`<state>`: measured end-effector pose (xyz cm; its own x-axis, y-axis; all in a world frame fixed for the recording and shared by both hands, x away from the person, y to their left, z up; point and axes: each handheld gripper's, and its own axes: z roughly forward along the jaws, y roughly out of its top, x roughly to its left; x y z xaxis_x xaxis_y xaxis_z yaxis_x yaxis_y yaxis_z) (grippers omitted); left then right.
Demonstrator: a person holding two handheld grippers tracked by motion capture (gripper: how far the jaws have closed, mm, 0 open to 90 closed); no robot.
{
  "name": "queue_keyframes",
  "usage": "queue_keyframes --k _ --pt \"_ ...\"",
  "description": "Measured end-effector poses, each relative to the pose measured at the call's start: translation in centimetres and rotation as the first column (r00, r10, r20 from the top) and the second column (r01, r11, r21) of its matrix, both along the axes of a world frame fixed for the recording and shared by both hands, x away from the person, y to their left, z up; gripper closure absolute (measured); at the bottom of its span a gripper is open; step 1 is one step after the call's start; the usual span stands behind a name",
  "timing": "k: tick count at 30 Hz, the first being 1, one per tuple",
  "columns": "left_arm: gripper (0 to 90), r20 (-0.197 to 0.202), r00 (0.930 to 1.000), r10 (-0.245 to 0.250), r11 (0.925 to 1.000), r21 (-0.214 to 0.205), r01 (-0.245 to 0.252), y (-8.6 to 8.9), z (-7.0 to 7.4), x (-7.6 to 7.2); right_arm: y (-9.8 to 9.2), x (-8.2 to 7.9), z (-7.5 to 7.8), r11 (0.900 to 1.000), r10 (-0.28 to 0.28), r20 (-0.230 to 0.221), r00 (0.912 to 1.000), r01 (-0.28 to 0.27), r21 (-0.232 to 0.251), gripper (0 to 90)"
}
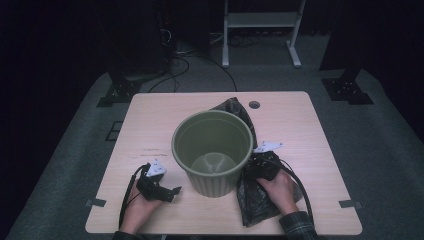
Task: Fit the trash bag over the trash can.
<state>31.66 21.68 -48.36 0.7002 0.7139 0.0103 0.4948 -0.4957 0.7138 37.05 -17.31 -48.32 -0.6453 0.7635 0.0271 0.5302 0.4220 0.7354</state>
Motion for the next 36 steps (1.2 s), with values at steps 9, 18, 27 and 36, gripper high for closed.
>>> queue_keyframes --k 9,18,27,36 --pt "0.0 0.000 1.0000 0.000 1.0000 0.000 0.000 0.0 0.0 0.0 -0.2 -0.4 0.1 1.0000 0.003 0.023 0.9997 -0.003 0.006 49.9" --pt "0.0 0.000 1.0000 0.000 1.0000 0.000 0.000 0.0 0.0 0.0 -0.3 -1.0 0.1 0.9965 0.080 0.024 0.9965 -0.081 0.023 90.0" --pt "0.0 0.000 1.0000 0.000 1.0000 0.000 0.000 0.0 0.0 0.0 -1.8 -1.6 0.4 0.9821 0.165 -0.028 0.9859 -0.162 0.096 90.0" --pt "0.0 0.000 1.0000 0.000 1.0000 0.000 0.000 0.0 0.0 0.0 -2.5 -2.7 1.8 0.9670 0.234 -0.023 0.9720 -0.230 0.110 90.0"
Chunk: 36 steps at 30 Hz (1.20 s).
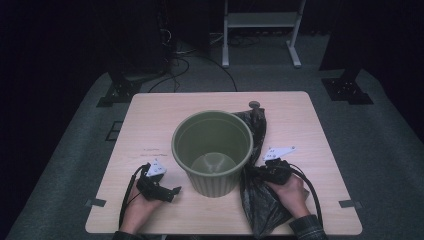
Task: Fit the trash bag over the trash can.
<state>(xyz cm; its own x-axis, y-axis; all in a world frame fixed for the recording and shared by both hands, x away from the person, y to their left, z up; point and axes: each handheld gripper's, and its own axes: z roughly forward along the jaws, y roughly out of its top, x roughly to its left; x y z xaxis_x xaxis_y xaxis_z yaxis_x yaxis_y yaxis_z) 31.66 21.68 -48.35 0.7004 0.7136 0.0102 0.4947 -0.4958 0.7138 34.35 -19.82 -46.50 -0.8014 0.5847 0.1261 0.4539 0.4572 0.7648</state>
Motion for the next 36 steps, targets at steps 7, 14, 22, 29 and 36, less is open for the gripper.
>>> queue_keyframes --k 7,14,22,29,36 --pt "0.0 0.000 1.0000 0.000 1.0000 0.000 0.000 0.0 0.0 0.0 -0.3 -1.1 2.1 0.9977 0.055 0.032 0.9980 -0.056 0.038 90.0" --pt "0.0 -0.001 1.0000 0.000 1.0000 0.000 0.000 0.0 0.0 0.0 -0.7 -2.1 4.3 0.9928 0.095 0.066 0.9933 -0.099 0.067 90.0" --pt "0.0 0.001 1.0000 0.002 1.0000 -0.001 -0.002 0.0 0.0 0.0 -1.2 -2.8 6.6 0.9837 0.142 0.112 0.9835 -0.153 0.095 90.0" --pt "0.0 0.001 1.0000 0.001 1.0000 0.001 -0.001 0.0 0.0 0.0 -1.6 -3.4 8.4 0.9749 0.174 0.148 0.9735 -0.192 0.114 90.0" --pt "0.0 0.000 1.0000 0.001 1.0000 0.001 -0.001 0.0 0.0 0.0 -2.3 -4.3 9.9 0.9635 0.213 0.177 0.9610 -0.236 0.125 90.0"
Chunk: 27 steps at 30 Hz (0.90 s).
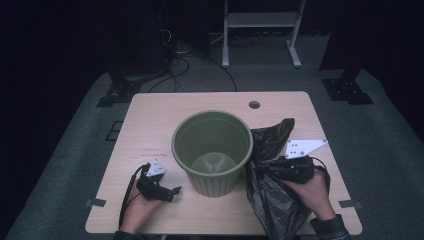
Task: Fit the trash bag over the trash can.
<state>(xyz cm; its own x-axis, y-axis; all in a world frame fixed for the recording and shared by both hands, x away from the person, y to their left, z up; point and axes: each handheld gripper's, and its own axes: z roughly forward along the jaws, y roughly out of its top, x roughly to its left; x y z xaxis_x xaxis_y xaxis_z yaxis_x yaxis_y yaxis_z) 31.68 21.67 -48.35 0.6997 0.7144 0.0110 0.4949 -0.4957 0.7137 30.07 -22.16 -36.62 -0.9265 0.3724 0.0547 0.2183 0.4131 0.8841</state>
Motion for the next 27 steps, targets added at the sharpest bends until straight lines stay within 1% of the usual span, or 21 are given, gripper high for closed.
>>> queue_keyframes --k 5,8,9,11,15,19,22,24,27 --pt "0.0 0.001 1.0000 0.001 1.0000 0.000 -0.001 0.0 0.0 0.0 -0.7 -0.6 1.3 0.9992 0.032 0.021 0.9993 -0.033 0.025 90.0" --pt "0.0 0.002 1.0000 0.001 1.0000 0.000 -0.001 0.0 0.0 0.0 -0.9 -0.9 2.2 0.9968 0.063 0.032 0.9975 -0.064 0.046 90.0" --pt "0.0 0.002 1.0000 0.001 1.0000 0.000 -0.001 0.0 0.0 0.0 -0.9 -1.0 2.5 0.9950 0.081 0.028 0.9963 -0.083 0.055 90.0" --pt "0.0 0.003 1.0000 0.001 1.0000 -0.001 -0.001 0.0 0.0 0.0 -0.8 -1.1 3.2 0.9910 0.112 0.038 0.9930 -0.114 0.069 90.0" --pt "0.0 0.003 1.0000 0.001 1.0000 0.000 -0.001 0.0 0.0 0.0 -0.1 -1.1 4.8 0.9828 0.162 0.049 0.9855 -0.166 0.080 90.0" --pt "0.0 0.002 1.0000 0.001 1.0000 0.001 -0.001 0.0 0.0 0.0 1.0 -0.7 6.2 0.9770 0.196 0.054 0.9792 -0.200 0.075 90.0" --pt "0.0 0.002 1.0000 0.001 1.0000 0.000 -0.001 0.0 0.0 0.0 2.0 -0.2 7.1 0.9737 0.215 0.058 0.9750 -0.218 0.065 90.0" --pt "0.0 0.002 1.0000 0.001 1.0000 0.000 -0.001 0.0 0.0 0.0 2.7 0.2 7.6 0.9741 0.216 0.056 0.9749 -0.219 0.058 90.0" --pt "0.0 0.002 1.0000 0.001 1.0000 0.000 -0.001 0.0 0.0 0.0 3.7 0.9 8.3 0.9691 0.233 0.049 0.9712 -0.236 0.071 90.0"
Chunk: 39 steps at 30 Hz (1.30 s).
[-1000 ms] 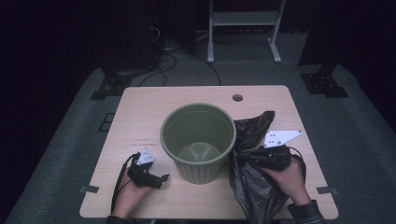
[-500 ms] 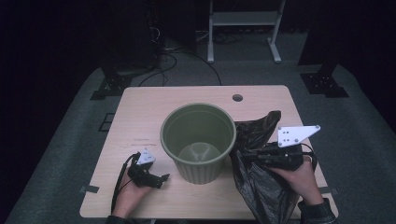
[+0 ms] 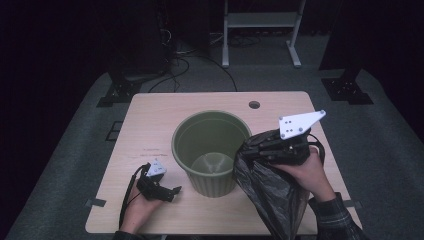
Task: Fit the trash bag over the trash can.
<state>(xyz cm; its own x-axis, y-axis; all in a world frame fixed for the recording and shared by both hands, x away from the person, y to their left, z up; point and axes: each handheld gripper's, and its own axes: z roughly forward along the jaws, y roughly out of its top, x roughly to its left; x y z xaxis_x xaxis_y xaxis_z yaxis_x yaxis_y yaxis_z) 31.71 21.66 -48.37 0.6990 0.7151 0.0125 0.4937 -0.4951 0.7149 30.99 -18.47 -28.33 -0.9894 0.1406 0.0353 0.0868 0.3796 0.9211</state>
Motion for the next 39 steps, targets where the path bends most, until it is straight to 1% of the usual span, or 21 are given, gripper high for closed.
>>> queue_keyframes --k 3,11,21,30,35,39 --pt "0.0 0.000 1.0000 0.000 1.0000 0.000 0.000 0.0 0.0 0.0 1.0 0.5 0.6 0.9999 0.013 0.003 0.9999 -0.013 0.005 90.0" --pt "0.0 0.000 1.0000 0.000 1.0000 0.000 0.000 0.0 0.0 0.0 3.8 1.3 2.4 0.9990 0.042 0.033 0.9986 -0.042 0.013 90.0" --pt "0.0 0.001 1.0000 0.002 1.0000 0.000 -0.002 0.0 0.0 0.0 7.9 3.2 3.9 0.9951 0.091 0.023 0.9955 -0.092 0.035 90.0" --pt "0.0 0.005 1.0000 0.003 1.0000 -0.001 -0.003 0.0 0.0 0.0 12.5 4.1 5.3 0.9887 0.140 0.040 0.9893 -0.142 0.048 90.0" --pt "0.0 0.005 1.0000 0.003 1.0000 -0.001 -0.003 0.0 0.0 0.0 14.7 5.0 6.2 0.9818 0.171 0.045 0.9842 -0.174 0.075 90.0" --pt "0.0 0.003 1.0000 0.002 1.0000 -0.001 -0.002 0.0 0.0 0.0 16.5 5.7 7.1 0.9767 0.196 0.048 0.9795 -0.199 0.080 90.0"
